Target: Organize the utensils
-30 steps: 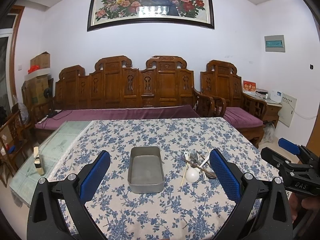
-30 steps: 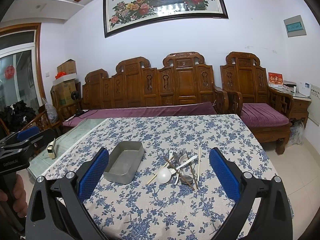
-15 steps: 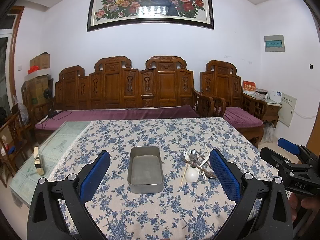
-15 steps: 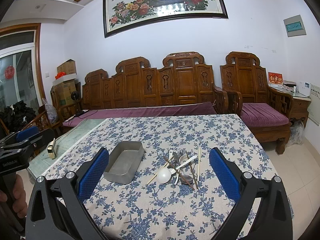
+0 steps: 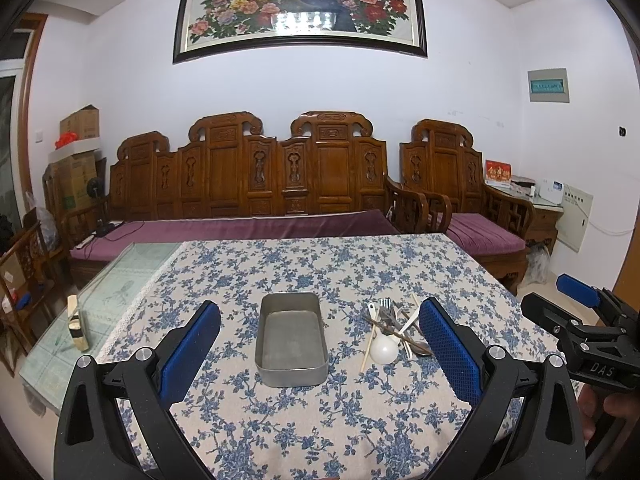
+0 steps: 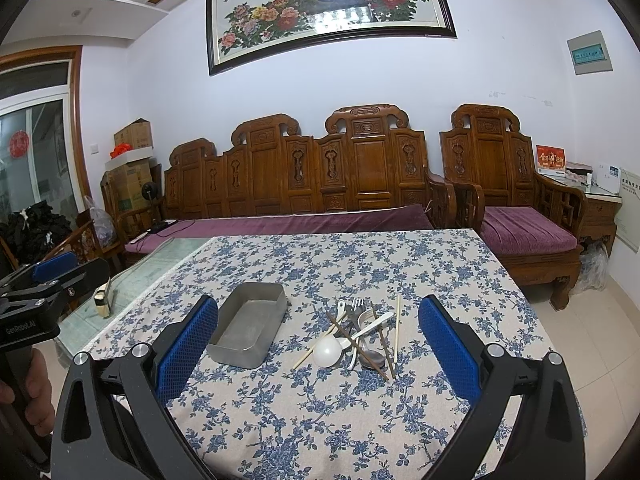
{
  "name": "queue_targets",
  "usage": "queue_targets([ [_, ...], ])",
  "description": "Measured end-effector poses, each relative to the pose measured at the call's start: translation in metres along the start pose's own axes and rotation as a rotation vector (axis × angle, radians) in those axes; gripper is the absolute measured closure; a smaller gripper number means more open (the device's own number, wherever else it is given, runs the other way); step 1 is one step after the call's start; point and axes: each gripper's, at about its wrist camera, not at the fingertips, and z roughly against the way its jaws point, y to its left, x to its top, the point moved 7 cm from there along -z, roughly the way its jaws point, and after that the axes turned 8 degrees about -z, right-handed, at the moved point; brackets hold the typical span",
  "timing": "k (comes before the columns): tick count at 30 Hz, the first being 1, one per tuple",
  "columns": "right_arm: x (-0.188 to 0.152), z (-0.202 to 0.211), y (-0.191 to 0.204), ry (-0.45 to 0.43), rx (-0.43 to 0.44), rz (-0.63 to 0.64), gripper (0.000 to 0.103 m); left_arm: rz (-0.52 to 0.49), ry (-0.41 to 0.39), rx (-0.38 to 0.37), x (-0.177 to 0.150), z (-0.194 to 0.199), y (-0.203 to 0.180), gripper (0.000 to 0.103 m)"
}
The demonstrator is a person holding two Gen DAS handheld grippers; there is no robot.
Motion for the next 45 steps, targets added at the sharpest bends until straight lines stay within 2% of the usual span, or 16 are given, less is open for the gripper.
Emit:
queue_targets([
  [21, -0.004, -0.004, 0.000, 0.006, 0.002, -0.002, 0.003, 0.004, 0.020, -0.008, -0.004, -0.006, 0.002, 0.007],
  [27, -0.002, -0.010, 0.003, 0.027, 0.005, -0.017, 0.003, -0.007, 0.073, -0.006, -0.015, -0.023, 0.005, 0.007],
  [36, -0.018, -0.037, -0.012, 0.073, -0.009, -0.013, 0.003, 0.016, 0.132, -0.031, -0.034, -0.051, 0.009, 0.007],
  [45, -0.035, -0.061, -0.018, 0.130, -0.012, -0.003, 0.003, -0.002, 0.243, -0.080, -0.058, -0.082, -0.001, 0.007],
])
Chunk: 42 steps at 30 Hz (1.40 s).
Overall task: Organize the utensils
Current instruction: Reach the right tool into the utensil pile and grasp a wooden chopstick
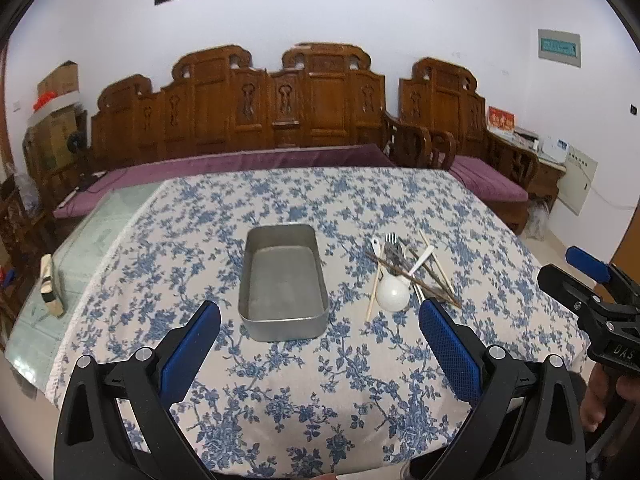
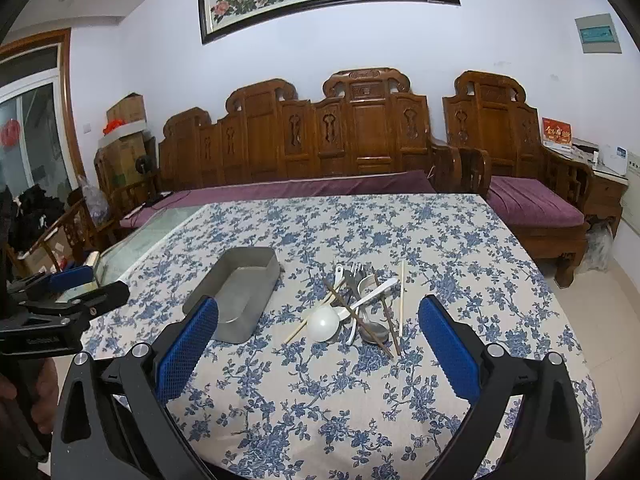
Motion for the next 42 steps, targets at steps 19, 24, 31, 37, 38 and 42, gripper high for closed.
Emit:
queue_targets([
  [19, -0.018, -0.110, -0.061, 0.148, -0.013, -0.016, 0.029, -0.115, 0.111, -0.060, 0.003, -0.084, -0.024, 0.007],
  [24, -0.022, -0.151, -0.079, 0.206, 0.004, -0.002, 0.043, -0.116, 0.156, -0.086, 0.001, -0.108, -0.030, 0.007],
  [31, -0.033, -0.214, -0.072, 0.335, 0.091, 0.099, 0.062, -0.124, 0.206, -0.140, -0.002, -0.137, -0.043, 0.007],
  [37, -0.052, -0.249, -0.065, 0.443, 0.158, 0.156, 0.078, -0.138, 0.236, -0.155, -0.003, -0.154, -0.050, 0.007],
  [38, -0.053, -0.250, -0.061, 0.451, 0.172, 0.167, 0.079, -0.134, 0.244, -0.161, -0.005, -0.157, -0.052, 0.007],
  [42, -0.056, -0.254, -0.054, 0.479, 0.186, 0.209, 0.082, -0.127, 0.268, -0.178, -0.010, -0.168, -0.057, 0.007],
])
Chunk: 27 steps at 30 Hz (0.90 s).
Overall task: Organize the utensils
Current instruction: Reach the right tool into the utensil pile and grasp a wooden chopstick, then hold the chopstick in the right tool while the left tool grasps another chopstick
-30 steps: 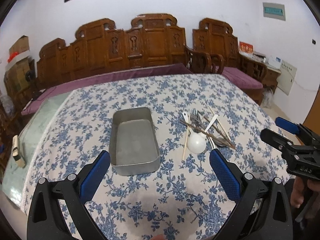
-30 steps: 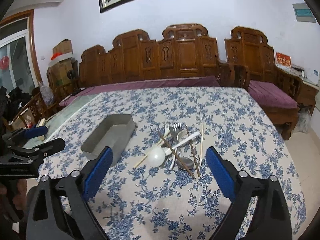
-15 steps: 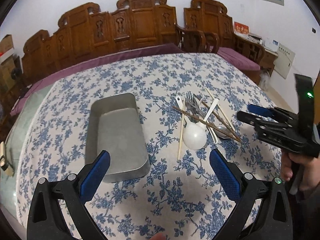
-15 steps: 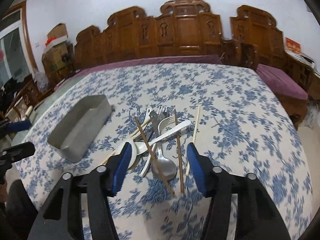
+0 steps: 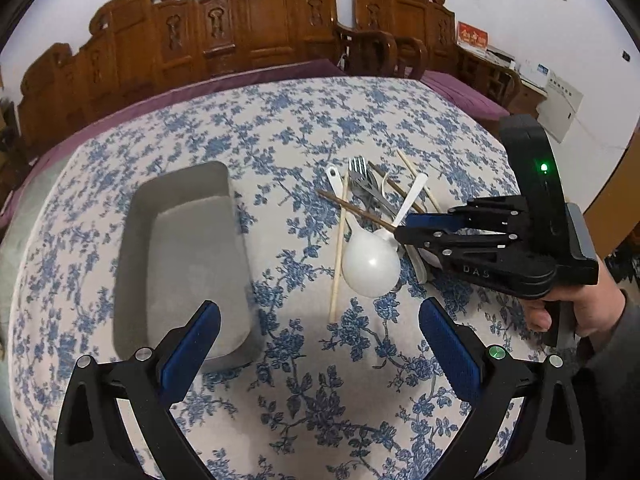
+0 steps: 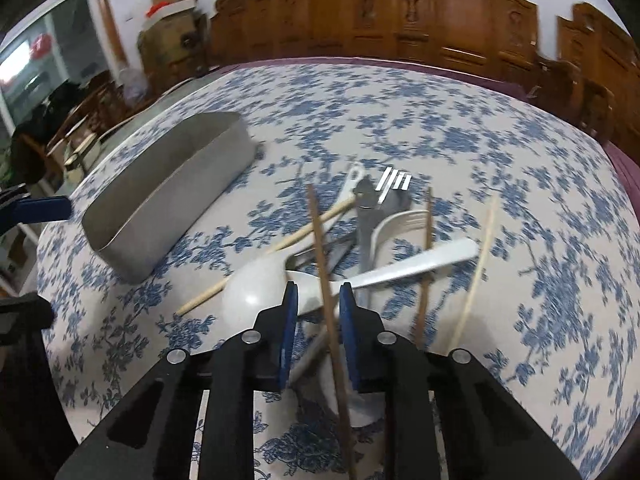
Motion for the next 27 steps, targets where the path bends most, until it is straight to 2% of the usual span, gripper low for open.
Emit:
queue_targets([
  [10, -0.006, -0.014, -0.009, 0.052, -0.013, 0.015, 0.086, -0.019, 0.043, -0.012, 0.002, -0.024, -0.011, 0.007],
  [19, 0.001, 0.009, -0.015, 0.007, 0.030, -0.022, 0.095, -0.033, 0.081, -0.014, 0.003, -0.042, -0.014, 0.020],
  [24, -0.001, 0.012, -0.015, 0.016, 0.051, -0.022, 0.095, -0.035, 0.101, -0.005, 0.001, -0.053, -0.014, 0.020],
  [27, -0.003, 0.008, -0.016, 0.032, 0.036, -0.010, 0.095, -0.040, 0.109, 0.001, 0.001, -0.057, -0.014, 0.020],
])
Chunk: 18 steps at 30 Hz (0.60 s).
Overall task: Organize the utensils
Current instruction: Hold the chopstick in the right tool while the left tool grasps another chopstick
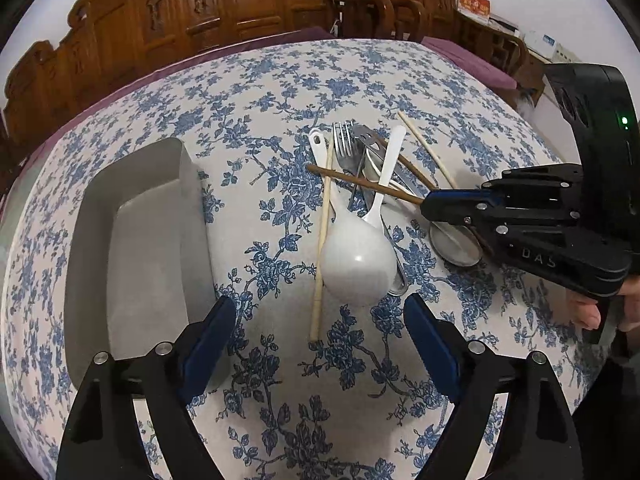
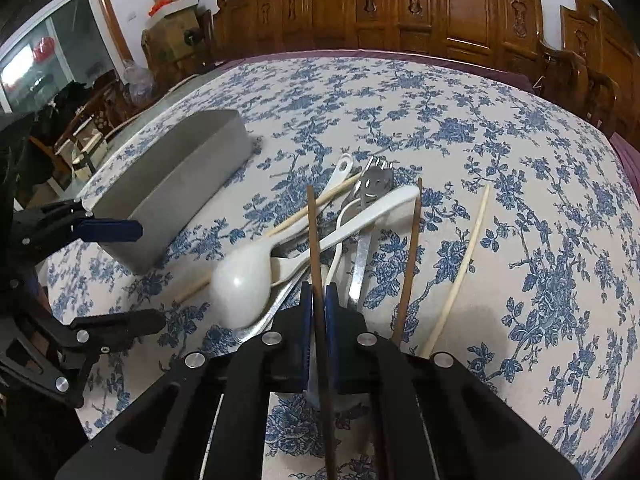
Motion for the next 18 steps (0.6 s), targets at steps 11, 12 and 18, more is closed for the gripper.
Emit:
queue_targets([
  [11, 0.007, -0.004, 0.005, -0.044, 0.003, 0.013, 0.094, 0.001, -0.002, 0.016, 0.005, -0.001, 0.007, 0.020],
  [12, 0.008, -0.006, 0.006, -0.045, 0.006, 0.019, 0.094, 0.002, -0.002, 0.016, 0.005, -0.001, 0.008, 0.020],
  [18, 0.007, -0.016, 0.015, -0.024, 0.030, 0.053, 0.093, 0.009, -0.002, 0.019, 0.004, 0.001, 0.012, 0.020],
])
